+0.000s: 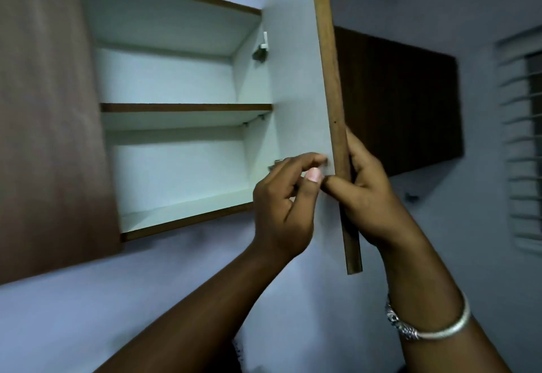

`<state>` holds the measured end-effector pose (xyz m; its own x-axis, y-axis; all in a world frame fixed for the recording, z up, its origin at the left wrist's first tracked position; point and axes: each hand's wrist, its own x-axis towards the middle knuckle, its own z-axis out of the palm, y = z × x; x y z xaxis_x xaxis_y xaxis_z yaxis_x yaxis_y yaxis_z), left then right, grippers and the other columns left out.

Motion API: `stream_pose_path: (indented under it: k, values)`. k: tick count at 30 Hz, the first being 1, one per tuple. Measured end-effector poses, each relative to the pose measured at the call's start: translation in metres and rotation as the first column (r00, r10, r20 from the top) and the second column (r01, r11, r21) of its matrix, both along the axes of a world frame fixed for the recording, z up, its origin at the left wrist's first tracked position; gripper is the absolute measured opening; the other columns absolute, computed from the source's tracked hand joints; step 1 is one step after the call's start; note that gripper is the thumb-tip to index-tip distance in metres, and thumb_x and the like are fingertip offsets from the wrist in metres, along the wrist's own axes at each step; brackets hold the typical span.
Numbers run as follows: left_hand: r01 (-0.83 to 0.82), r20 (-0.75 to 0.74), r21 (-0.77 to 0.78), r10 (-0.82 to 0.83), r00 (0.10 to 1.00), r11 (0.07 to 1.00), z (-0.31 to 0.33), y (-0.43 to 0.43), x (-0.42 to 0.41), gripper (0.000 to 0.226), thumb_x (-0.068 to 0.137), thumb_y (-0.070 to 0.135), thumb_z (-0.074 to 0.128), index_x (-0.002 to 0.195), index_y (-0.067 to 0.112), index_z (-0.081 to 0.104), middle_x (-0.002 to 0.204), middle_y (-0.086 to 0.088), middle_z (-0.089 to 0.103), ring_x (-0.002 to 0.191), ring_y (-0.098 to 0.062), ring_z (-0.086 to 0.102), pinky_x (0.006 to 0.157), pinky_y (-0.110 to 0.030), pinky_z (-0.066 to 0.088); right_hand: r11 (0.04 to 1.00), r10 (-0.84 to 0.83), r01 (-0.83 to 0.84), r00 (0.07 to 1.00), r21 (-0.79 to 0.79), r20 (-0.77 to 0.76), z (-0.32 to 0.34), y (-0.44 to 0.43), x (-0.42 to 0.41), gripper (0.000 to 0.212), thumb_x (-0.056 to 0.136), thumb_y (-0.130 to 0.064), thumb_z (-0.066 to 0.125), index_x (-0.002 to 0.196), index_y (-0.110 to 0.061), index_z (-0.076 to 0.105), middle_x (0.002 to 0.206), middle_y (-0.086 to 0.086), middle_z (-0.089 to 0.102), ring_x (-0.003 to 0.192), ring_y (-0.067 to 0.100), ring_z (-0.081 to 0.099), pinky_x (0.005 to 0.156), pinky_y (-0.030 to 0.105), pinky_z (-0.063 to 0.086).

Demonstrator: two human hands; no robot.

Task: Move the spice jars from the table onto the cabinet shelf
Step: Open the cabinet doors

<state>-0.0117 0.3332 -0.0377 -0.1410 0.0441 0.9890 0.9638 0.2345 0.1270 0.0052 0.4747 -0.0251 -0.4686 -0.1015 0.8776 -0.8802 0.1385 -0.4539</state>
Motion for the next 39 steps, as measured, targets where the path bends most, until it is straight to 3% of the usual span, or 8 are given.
stream_pose_path:
  k: [4, 10, 16, 21, 26, 28, 33, 39]
  values:
    - [-0.044, -0.101, -0.109, 0.033, 0.994, 0.993, -0.003, 0.042, -0.014, 0.037, 0.104, 0.025, 0.049, 0.127, 0.008, 0.072, 0.121, -0.004, 0.075, 0.114, -0.011, 0.068, 0.092, -0.026, 0.056, 0.983, -0.156, 0.159, 0.987, -0.090, 0.039, -0.001, 0.042, -0.002, 0.049, 0.101, -0.014, 0.063, 0.145, -0.029, 0.048, 0.132, -0.024, 0.062, 0.122, -0.005, 0.062, 0.098, 0.014, 0.052]
    - [-0.196, -0.119, -0.259, 0.170, 0.978, 0.946, -0.013, 0.107, -0.033, 0.050, 0.104, 0.040, 0.043, 0.142, 0.013, 0.062, 0.144, -0.005, 0.064, 0.137, -0.015, 0.057, 0.106, -0.032, 0.052, 0.832, -0.455, 0.459, 0.886, -0.312, 0.091, -0.010, 0.092, -0.026, 0.028, 0.100, -0.015, 0.065, 0.127, -0.018, 0.059, 0.104, -0.020, 0.068, 0.093, -0.017, 0.066, 0.078, 0.005, 0.053]
    - [-0.252, -0.073, -0.355, 0.241, 0.968, 0.900, -0.014, 0.147, -0.055, 0.057, 0.103, 0.050, 0.042, 0.149, 0.019, 0.054, 0.155, -0.005, 0.054, 0.142, -0.018, 0.052, 0.106, -0.037, 0.052, 0.814, -0.478, 0.511, 0.859, -0.274, 0.182, -0.010, 0.138, -0.052, 0.032, 0.099, -0.020, 0.067, 0.129, -0.011, 0.062, 0.111, -0.007, 0.073, 0.103, 0.003, 0.071, 0.089, 0.027, 0.060]
    - [-0.181, -0.006, -0.498, 0.206, 0.979, 0.848, -0.017, 0.147, -0.067, 0.064, 0.104, 0.046, 0.051, 0.161, 0.022, 0.034, 0.168, -0.001, 0.033, 0.149, -0.019, 0.041, 0.114, -0.039, 0.046, 0.776, -0.529, 0.568, 0.823, -0.275, 0.210, -0.013, 0.146, -0.058, 0.038, 0.097, -0.021, 0.070, 0.131, -0.009, 0.062, 0.110, -0.011, 0.070, 0.102, 0.005, 0.071, 0.084, 0.012, 0.057]
    - [-0.072, 0.028, -0.597, 0.111, 0.993, 0.799, -0.004, 0.102, -0.061, 0.067, 0.103, 0.049, 0.047, 0.162, 0.023, 0.029, 0.167, 0.005, 0.035, 0.152, -0.011, 0.034, 0.119, -0.040, 0.040, 0.410, -0.901, 0.809, 0.432, -0.420, -0.047, -0.022, 0.102, -0.053, 0.054, 0.092, -0.023, 0.072, 0.139, -0.005, 0.054, 0.140, 0.013, 0.059, 0.130, 0.028, 0.057, 0.103, 0.038, 0.049]
    - [-0.088, -0.014, -0.596, 0.099, 0.995, 0.799, 0.003, 0.072, -0.055, 0.068, 0.101, 0.045, 0.049, 0.160, 0.016, 0.034, 0.164, -0.001, 0.040, 0.151, -0.014, 0.038, 0.118, -0.042, 0.041, 0.429, -0.899, 0.680, 0.383, -0.595, -0.210, -0.017, 0.070, -0.056, 0.035, 0.091, -0.013, 0.072, 0.123, 0.000, 0.065, 0.128, 0.018, 0.064, 0.124, 0.030, 0.061, 0.100, 0.039, 0.052]
    - [-0.229, -0.182, -0.513, 0.156, 0.971, 0.827, 0.019, -0.011, -0.040, 0.074, 0.091, 0.040, 0.056, 0.150, -0.003, 0.045, 0.152, -0.016, 0.054, 0.143, -0.026, 0.050, 0.110, -0.042, 0.047, 0.784, -0.517, 0.274, 0.785, -0.558, -0.340, -0.002, -0.031, -0.065, 0.013, 0.097, -0.009, 0.060, 0.100, 0.000, 0.069, 0.099, 0.003, 0.068, 0.097, 0.016, 0.066, 0.080, 0.027, 0.054]
    - [-0.570, -0.180, -0.464, 0.557, 0.810, 0.678, 0.029, -0.132, -0.032, 0.066, 0.096, 0.048, 0.055, 0.146, 0.006, 0.052, 0.149, -0.010, 0.056, 0.140, -0.025, 0.050, 0.110, -0.046, 0.043, 0.836, 0.076, -0.171, 0.977, -0.521, -0.198, 0.019, -0.165, -0.092, 0.014, 0.094, -0.021, 0.059, 0.092, -0.010, 0.068, 0.088, -0.005, 0.071, 0.088, 0.008, 0.069, 0.072, 0.025, 0.056]
